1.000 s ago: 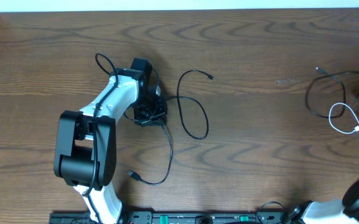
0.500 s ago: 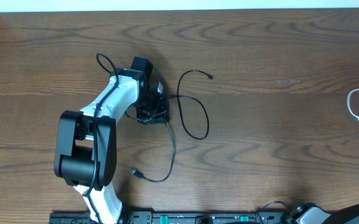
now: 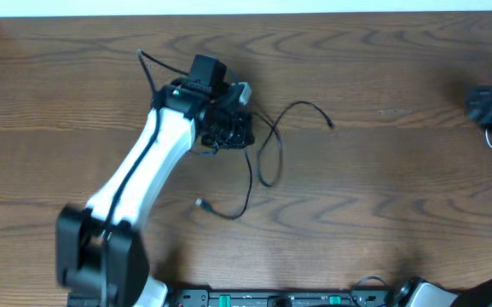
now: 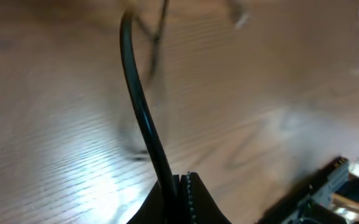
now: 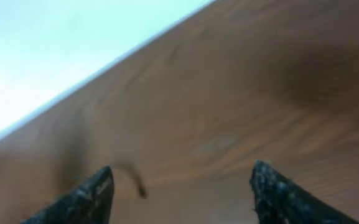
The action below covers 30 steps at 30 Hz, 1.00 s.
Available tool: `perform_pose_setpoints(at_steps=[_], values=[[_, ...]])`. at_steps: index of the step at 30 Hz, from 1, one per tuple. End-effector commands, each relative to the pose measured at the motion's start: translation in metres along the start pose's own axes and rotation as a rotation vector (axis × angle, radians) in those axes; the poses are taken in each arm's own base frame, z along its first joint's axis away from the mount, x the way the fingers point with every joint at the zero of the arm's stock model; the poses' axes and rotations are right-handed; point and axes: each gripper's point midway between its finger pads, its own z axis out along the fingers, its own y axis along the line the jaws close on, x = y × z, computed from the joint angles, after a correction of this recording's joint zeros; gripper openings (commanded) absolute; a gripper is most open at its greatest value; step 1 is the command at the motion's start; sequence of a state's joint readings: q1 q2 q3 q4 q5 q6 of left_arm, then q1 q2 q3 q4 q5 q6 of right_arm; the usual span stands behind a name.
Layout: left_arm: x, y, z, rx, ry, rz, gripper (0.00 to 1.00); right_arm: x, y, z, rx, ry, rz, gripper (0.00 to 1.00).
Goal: Untangle cables
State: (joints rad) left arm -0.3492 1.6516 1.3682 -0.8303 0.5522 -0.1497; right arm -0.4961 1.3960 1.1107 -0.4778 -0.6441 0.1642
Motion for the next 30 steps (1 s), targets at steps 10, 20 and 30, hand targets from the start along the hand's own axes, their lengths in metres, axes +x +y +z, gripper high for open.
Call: perform_pose_setpoints(at_steps=[10, 20, 30], values=[[0.008, -0.093, -0.069, 0.245, -0.152, 0.249, 0.07, 0.114, 0.148, 0.058, -0.355, 0.337, -0.403, 0.87], [0.016, -0.115, -0.077, 0.378, -0.131, 0.275, 0.07, 0.185, 0.216, 0.073, -0.572, 0.420, -0.743, 0.96], [0.016, -0.119, -0.079, 0.403, -0.132, 0.284, 0.07, 0.201, 0.242, 0.071, -0.639, 0.411, -0.800, 0.84]])
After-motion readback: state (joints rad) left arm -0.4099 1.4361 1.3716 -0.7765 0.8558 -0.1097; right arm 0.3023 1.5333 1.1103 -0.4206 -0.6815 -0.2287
